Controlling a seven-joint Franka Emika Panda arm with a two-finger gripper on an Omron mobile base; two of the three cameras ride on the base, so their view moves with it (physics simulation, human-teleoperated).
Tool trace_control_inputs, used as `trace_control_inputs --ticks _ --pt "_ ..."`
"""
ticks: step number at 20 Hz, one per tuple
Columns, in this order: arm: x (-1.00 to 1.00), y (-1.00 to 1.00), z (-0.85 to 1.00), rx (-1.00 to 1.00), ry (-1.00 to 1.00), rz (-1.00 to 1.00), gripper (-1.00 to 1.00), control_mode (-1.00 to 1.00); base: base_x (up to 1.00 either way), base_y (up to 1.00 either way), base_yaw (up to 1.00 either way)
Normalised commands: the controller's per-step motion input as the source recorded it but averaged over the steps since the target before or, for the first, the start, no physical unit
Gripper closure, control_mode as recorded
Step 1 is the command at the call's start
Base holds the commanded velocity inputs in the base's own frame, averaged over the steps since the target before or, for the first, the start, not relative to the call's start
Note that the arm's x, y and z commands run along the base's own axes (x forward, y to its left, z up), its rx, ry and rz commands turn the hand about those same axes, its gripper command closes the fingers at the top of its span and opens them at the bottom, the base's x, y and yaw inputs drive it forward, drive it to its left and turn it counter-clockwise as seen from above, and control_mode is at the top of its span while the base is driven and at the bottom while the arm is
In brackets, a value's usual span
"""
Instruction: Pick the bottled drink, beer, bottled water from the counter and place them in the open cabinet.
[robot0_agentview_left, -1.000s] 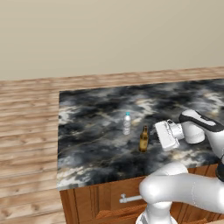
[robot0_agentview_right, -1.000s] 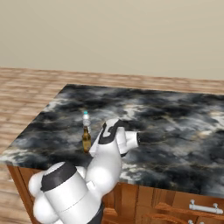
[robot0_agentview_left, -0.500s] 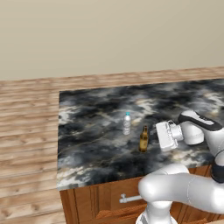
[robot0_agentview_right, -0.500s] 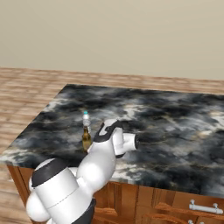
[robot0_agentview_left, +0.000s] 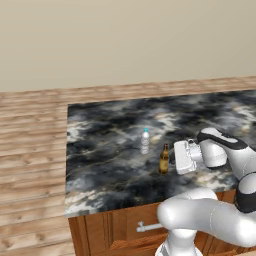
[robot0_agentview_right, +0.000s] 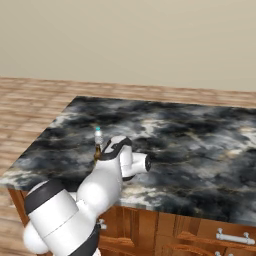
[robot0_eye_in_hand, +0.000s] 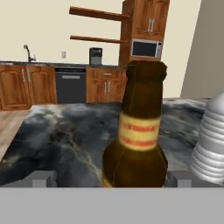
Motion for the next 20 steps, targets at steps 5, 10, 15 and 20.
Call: trace_control_inputs --ticks 5,10,15,20 --pt "0.00 0.18 0.00 0.00 0.05 0.00 -1.00 -1.00 0.00 0.00 0.00" --pt "0.07 0.13 0.00 0.00 0.01 -0.09 -1.00 -1.00 0.00 0.00 0.00" --pt "0.15 0.00 0.00 0.00 0.00 -0.17 -1.00 -1.00 0.00 0.00 0.00" --pt "0.15 0.00 0.00 0.00 0.00 -0.16 -1.00 -1.00 0.00 0.00 0.00"
